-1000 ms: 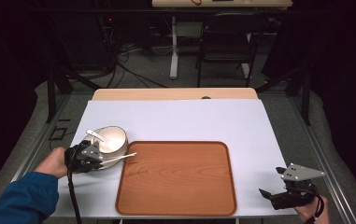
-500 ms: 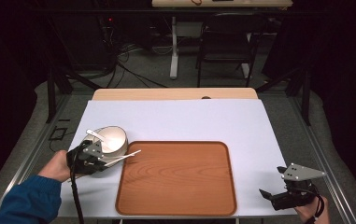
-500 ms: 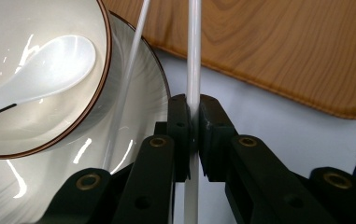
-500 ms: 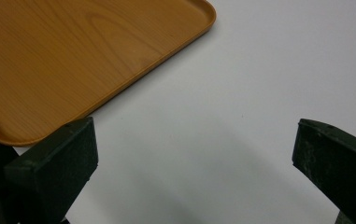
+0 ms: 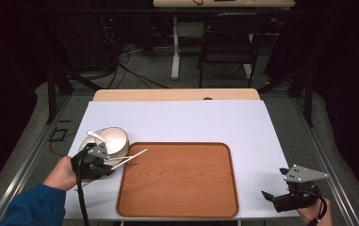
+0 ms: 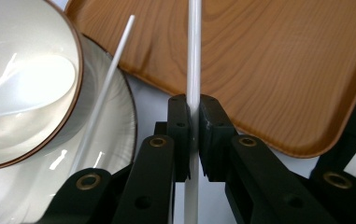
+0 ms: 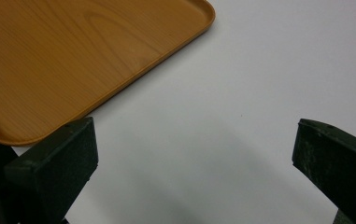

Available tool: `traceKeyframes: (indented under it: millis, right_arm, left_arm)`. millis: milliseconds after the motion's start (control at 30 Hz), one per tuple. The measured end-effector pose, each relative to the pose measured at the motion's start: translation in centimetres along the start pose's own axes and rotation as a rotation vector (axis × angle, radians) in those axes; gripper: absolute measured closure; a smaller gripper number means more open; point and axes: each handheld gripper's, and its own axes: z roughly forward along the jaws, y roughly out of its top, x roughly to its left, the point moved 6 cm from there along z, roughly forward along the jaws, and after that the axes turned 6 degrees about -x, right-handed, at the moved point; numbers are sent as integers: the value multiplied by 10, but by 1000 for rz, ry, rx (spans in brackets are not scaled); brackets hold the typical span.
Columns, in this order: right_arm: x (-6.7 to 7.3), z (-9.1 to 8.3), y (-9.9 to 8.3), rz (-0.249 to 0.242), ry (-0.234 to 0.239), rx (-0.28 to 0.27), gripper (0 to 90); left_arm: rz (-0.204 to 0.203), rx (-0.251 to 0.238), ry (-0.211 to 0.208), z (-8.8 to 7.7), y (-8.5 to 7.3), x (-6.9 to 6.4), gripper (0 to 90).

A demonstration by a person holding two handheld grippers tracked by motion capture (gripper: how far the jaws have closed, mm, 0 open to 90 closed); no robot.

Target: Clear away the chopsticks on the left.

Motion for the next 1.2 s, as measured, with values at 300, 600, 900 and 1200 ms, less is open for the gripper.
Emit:
traceKeyframes:
  millis: [300,600,900,1200]
  right_arm:
    - [0,0,0,-1,-2,1,0]
    - [0,0,0,-1,-5,4,0]
    - [0,0,0,-2,-9,7,1]
    - [0,0,0,-2,-7,6,1]
  left_arm:
    - [-73,-43,-6,-1,11,-10,841]
    - [-136,-68,-12,1,17,-17,842]
    - [-152,-119,-60,4,25,-29,842]
    - [-234,-162,-80,8,32,-34,843]
